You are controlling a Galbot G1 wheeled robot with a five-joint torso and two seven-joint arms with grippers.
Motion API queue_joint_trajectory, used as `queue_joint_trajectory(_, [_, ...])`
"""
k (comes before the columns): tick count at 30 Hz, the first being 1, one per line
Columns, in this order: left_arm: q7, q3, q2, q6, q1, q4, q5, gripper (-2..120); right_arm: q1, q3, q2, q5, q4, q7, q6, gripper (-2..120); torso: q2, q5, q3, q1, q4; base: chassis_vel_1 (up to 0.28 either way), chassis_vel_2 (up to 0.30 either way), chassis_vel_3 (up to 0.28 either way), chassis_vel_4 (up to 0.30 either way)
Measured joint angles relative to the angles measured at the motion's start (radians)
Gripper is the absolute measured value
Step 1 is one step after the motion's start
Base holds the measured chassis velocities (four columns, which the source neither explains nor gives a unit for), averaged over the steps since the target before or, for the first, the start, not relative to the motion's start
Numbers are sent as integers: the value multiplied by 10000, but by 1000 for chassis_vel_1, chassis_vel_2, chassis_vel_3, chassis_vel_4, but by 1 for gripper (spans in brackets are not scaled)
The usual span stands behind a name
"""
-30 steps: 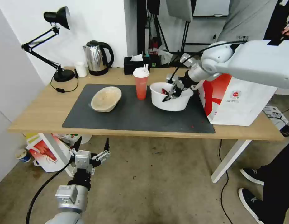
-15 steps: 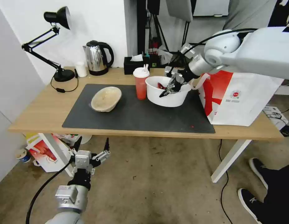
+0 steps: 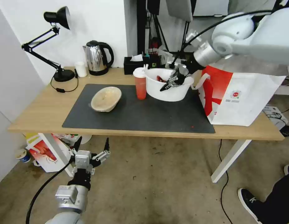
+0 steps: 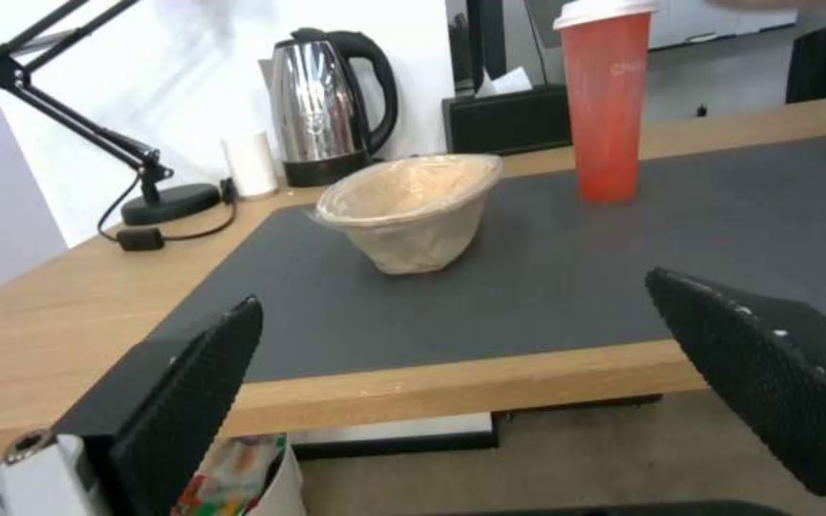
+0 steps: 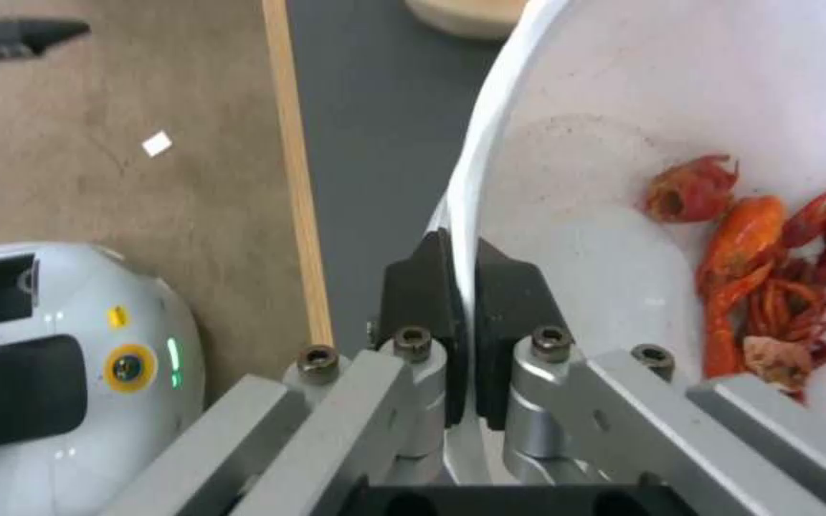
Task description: Pick up the trash from the table and place it into the takeout bag.
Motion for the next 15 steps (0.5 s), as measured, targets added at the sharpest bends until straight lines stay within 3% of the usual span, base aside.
queue_joint_trajectory(15, [0, 0, 0, 0, 0, 0, 0, 100, 1714, -432, 176, 300, -39, -432, 227, 0, 0, 0, 0, -2, -1, 0, 0, 0, 0])
